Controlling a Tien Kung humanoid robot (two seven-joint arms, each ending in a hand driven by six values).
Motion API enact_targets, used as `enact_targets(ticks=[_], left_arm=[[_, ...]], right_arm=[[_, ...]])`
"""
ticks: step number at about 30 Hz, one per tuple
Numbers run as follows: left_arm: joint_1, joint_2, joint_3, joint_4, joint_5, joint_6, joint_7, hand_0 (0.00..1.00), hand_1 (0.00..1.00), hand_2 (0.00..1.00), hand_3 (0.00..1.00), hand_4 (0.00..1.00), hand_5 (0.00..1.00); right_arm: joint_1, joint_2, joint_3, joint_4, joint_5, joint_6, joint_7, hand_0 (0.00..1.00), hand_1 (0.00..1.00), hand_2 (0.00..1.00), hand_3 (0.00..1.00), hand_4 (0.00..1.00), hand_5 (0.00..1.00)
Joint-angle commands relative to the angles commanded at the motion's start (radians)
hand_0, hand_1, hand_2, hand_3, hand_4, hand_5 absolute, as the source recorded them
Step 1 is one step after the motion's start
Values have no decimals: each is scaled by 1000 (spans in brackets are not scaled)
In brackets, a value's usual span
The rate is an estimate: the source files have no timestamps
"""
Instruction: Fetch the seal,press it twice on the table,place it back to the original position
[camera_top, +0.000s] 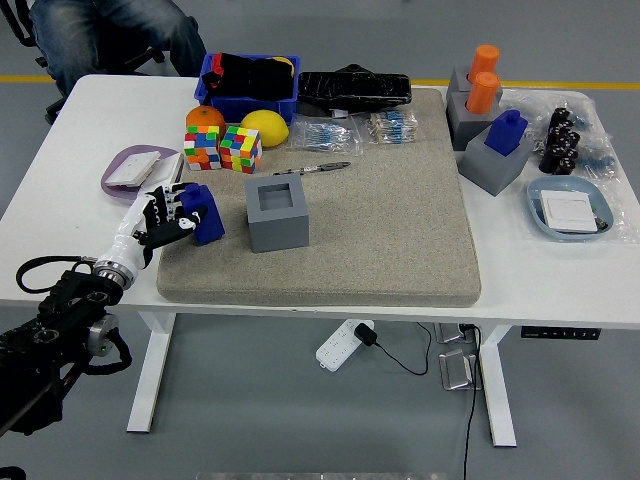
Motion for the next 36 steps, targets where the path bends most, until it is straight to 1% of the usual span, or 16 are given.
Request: enact_targets(ticks=[5, 20, 28, 36], left_arm=[[10, 0, 2, -4, 0, -1, 3, 734, 604, 457, 662, 597, 2], [32, 14, 3, -51, 1, -7, 9, 729, 601, 454, 656, 597, 2], [40, 14, 12, -62, 0, -6, 10, 727, 599, 455, 654, 598, 2], [37, 13, 16, -65, -3, -6, 10, 729, 598, 456, 652, 598, 2]], right_arm=[[-1, 2, 2, 0, 0, 1, 0, 760, 673, 648, 615, 789, 495], [0, 3, 10, 0, -4, 2, 1, 762, 672, 648, 616, 789, 495], [0, 3, 10, 0, -4, 2, 1, 761, 672, 648, 616, 790, 496], [2, 2, 12, 0, -5, 2, 1, 763, 673, 648, 616, 790, 496]])
